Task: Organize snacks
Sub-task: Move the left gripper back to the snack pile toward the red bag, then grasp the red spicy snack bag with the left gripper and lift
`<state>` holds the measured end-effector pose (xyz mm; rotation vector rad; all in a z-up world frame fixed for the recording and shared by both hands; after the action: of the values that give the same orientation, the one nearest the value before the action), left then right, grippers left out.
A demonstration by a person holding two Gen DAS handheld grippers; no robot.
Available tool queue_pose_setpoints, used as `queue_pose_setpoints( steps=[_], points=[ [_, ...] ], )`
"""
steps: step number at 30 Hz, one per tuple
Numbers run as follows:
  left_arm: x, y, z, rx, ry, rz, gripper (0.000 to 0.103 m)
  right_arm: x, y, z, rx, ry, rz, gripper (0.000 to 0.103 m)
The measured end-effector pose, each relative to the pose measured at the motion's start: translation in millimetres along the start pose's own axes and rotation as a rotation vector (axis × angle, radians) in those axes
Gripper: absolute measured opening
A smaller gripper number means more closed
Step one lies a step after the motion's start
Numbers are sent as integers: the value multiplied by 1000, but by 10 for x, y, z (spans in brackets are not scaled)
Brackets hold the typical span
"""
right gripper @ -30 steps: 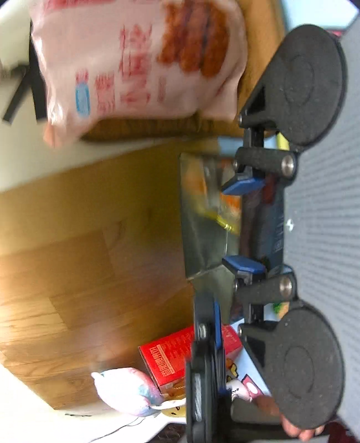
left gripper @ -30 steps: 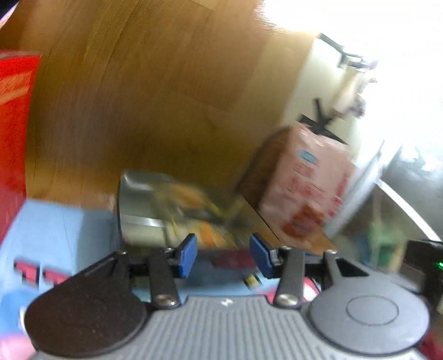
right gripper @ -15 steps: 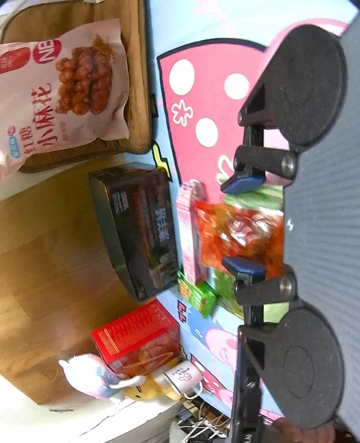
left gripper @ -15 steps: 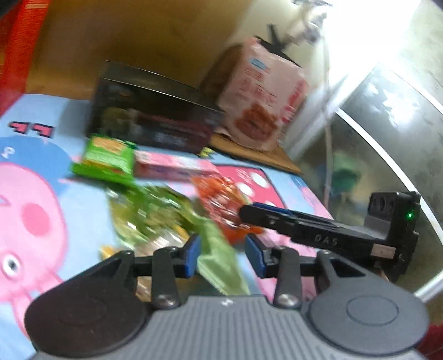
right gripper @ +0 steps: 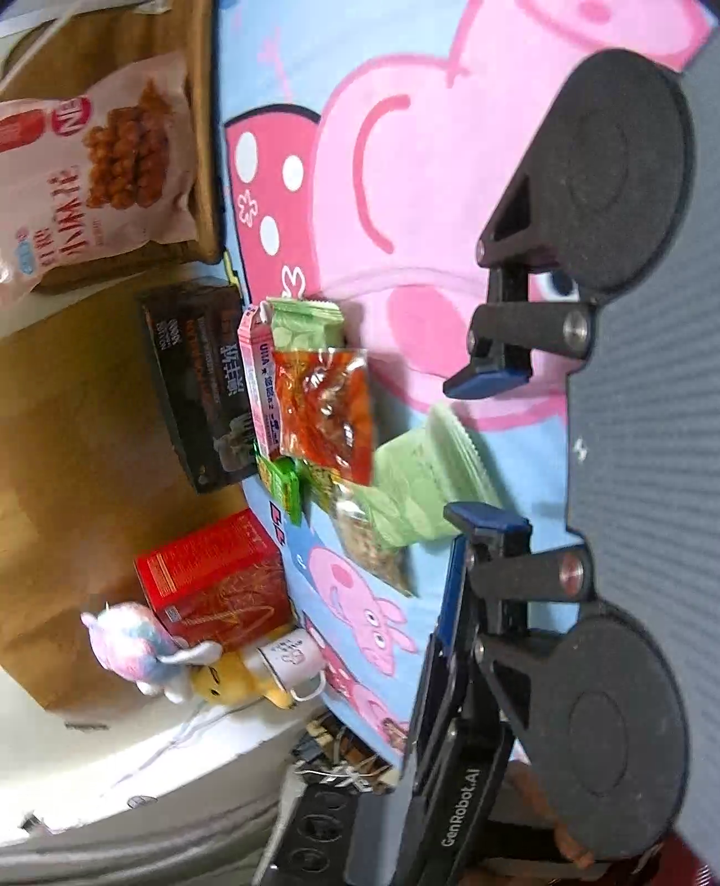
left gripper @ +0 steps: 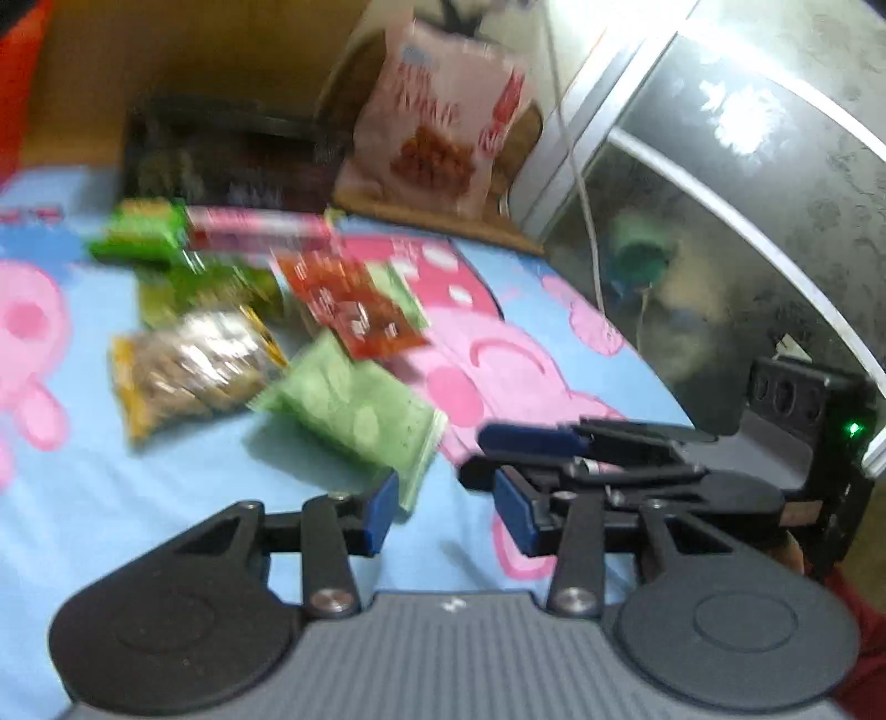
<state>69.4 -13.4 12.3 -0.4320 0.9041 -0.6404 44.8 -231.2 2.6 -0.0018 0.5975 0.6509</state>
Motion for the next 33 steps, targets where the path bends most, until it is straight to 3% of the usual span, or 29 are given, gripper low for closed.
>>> queue_pose_setpoints(
  steps=[4,6,9,12,17,19,23,27,33],
  points=[
    [-653,216,-8,-66,-161,25,44,-51,257,21,-102,-24,38,46],
    [-885,360,-49,-123,-205,45,44,-22,367,56,-128,-33,90,47],
    [-1125,507,-231,-163,-227,78,45,124,520,90,-136,-21,174,48],
    [-1229,553,-420,-182,-208,61,43,302,626,86,-122,11,228,48],
    [-1004,504,-573,-157,-112,4,41,405,705,145,-173,3,177,48],
    [-855,475,-584,-124,-89,28,41,397,679,150,-171,5,167,48],
    [-640,593,-364,-107,-95,118,39,359,546,87,-147,14,97,48],
    [-519,688,-68,-81,-113,161,39,231,406,82,-126,-14,57,51],
    [-508,467,97,-18,-135,105,44,77,155,148,-111,-66,-47,54]
  ],
)
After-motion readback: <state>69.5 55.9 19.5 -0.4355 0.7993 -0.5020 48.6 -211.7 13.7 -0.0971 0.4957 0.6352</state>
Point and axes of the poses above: each gripper's, at about its wrist camera, not at the fingertips, and x roughly the way its jaws point, y to its left, z to its top, the point moved 3 cm from there along x, roughly the way its jaws point, and after that the axes turned 15 degrees about -x, right-handed, at the moved point
